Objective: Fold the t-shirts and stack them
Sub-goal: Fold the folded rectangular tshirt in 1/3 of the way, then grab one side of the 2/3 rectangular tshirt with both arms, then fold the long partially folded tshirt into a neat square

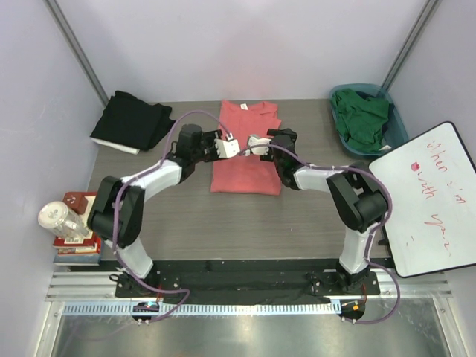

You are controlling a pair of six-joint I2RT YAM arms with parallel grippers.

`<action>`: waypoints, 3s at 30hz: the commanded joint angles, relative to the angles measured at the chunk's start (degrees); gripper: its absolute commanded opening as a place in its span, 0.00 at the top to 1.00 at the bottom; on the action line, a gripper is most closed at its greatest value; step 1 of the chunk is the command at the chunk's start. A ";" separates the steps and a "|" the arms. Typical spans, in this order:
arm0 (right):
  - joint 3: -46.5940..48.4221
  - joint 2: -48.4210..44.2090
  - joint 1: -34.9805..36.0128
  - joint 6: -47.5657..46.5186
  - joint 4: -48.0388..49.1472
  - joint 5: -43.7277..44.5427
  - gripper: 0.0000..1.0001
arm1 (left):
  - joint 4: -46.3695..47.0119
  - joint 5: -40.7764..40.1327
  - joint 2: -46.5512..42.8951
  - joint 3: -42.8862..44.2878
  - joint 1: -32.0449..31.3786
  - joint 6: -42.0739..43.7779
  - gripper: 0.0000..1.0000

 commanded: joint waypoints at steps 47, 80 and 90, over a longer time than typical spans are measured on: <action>-13.86 -13.19 4.52 0.05 -29.33 -30.27 0.39 | -12.25 3.94 -2.14 -15.72 -7.37 14.32 0.51; 3.10 -43.95 15.59 7.25 -76.95 -44.51 0.99 | -72.53 26.87 -30.44 4.30 -6.57 16.70 1.00; 10.32 -45.79 22.00 11.82 -84.53 -44.17 0.99 | -83.79 30.92 -30.71 12.23 -4.82 24.51 1.00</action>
